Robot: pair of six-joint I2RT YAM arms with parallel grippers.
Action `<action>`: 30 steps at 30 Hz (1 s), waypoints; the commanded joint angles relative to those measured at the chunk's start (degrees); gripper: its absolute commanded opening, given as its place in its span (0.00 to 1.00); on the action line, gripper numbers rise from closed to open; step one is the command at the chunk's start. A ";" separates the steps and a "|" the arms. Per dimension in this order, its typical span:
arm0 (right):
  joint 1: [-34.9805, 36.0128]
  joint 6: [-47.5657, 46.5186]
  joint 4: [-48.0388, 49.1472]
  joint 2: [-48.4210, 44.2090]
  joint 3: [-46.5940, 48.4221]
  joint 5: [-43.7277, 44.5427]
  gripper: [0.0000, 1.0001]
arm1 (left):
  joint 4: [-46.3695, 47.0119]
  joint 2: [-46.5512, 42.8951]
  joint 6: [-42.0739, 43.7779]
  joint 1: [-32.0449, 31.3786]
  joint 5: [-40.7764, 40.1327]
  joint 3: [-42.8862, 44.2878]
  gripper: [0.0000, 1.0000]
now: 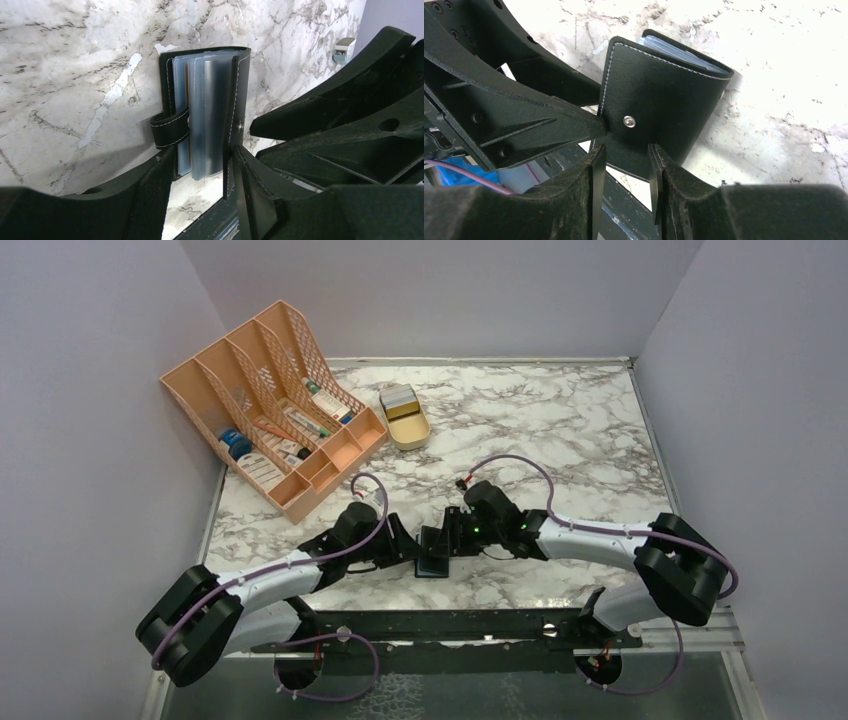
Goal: Put the credit cards into the card holder
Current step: Close the card holder at the center of the board.
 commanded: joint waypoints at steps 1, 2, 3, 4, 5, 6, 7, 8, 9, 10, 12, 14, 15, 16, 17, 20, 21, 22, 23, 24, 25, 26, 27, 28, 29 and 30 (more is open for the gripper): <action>0.23 -1.97 -2.70 -2.35 1.64 2.26 0.41 | 4.24 1.87 0.06 -0.10 3.64 1.31 0.46; 0.22 -2.33 -3.23 -2.83 1.84 2.50 0.44 | 4.22 2.06 0.26 -0.14 3.85 1.86 0.45; 0.23 -2.64 -3.92 -3.37 2.11 2.80 0.47 | 4.19 2.17 0.31 -0.18 3.92 2.26 0.44; 0.21 -3.08 -4.63 -3.60 2.29 3.04 0.49 | 4.12 2.18 0.30 -0.19 3.84 2.47 0.43; 0.22 -3.42 -5.23 -3.83 2.62 3.30 0.50 | 3.23 2.19 0.42 -0.22 3.27 2.77 0.43; 0.22 -3.63 -5.66 -3.81 2.81 3.47 0.50 | 1.04 2.19 1.20 -0.18 2.43 3.42 0.43; 0.23 -3.73 -6.05 -3.66 2.81 3.54 0.50 | -2.28 2.25 4.15 -0.19 1.37 4.65 0.43; 0.27 -3.86 -6.43 -3.45 2.89 3.69 0.48 | -6.55 2.29 7.76 -0.19 0.32 6.48 0.43; 0.18 -3.68 -6.96 -3.29 3.04 4.14 0.47 | -10.78 2.19 11.43 -0.25 -1.09 8.43 0.43; 0.24 -3.63 -7.48 -2.98 3.13 4.46 0.46 | -15.23 1.93 15.09 -0.19 -2.96 10.41 0.43; 0.22 -4.10 -7.86 -2.73 3.16 4.56 0.46 | -19.77 0.14 21.93 -0.20 -5.24 12.60 0.43; 0.22 -4.69 -8.19 -2.70 3.14 4.43 0.46 | -20.15 -3.72 28.44 -0.19 -5.05 13.34 0.43; 0.22 -5.05 -8.44 -2.78 3.20 4.58 0.46 | -19.95 -5.56 32.52 -0.21 -4.65 13.94 0.43; 0.21 -5.28 -8.75 -2.87 3.31 4.71 0.46 | -19.58 -7.30 36.46 -0.21 -4.01 14.51 0.42; 0.22 -5.35 -9.05 -2.99 3.33 4.90 0.46 | -19.74 -8.91 40.13 -0.21 -3.65 15.42 0.41; 0.22 -5.02 -9.27 -2.71 3.59 4.84 0.46 | -21.14 -12.63 52.31 -0.19 1.58 19.81 0.37; 0.21 -4.83 -9.36 -2.41 3.73 4.81 0.47 | -21.51 -13.28 57.55 -0.19 4.60 20.94 0.37; 0.22 -4.65 -9.36 -2.13 3.84 5.00 0.47 | -21.87 -13.82 63.47 -0.19 7.69 21.50 0.38; 0.21 -4.47 -9.14 -1.84 3.75 5.37 0.48 | -22.67 -14.11 69.13 -0.25 10.67 21.54 0.39; 0.18 -4.22 -8.38 -1.45 3.53 5.73 0.48 | -23.82 -13.99 74.37 -0.19 13.18 21.54 0.40; 0.22 -3.95 -7.45 -0.99 3.28 5.74 0.48 | -25.40 -13.61 79.85 -0.20 15.85 21.66 0.40; 0.22 -3.88 -6.83 -0.47 3.39 5.38 0.48 | -26.98 -13.09 84.03 -0.19 17.67 21.71 0.40; 0.18 -3.80 -6.54 0.30 3.67 4.99 0.48 | -28.04 -12.57 88.06 -0.20 19.04 21.59 0.40; 0.22 -3.79 -6.63 1.09 4.08 4.92 0.48 | -28.91 -11.86 91.56 -0.19 19.98 21.29 0.41; 0.22 -3.83 -6.93 1.76 4.51 5.10 0.48 | -29.30 -11.20 94.62 -0.21 20.56 20.83 0.44; 0.22 -3.93 -7.22 2.63 4.90 5.35 0.48 | -29.45 -10.58 97.48 -0.21 20.38 20.11 0.46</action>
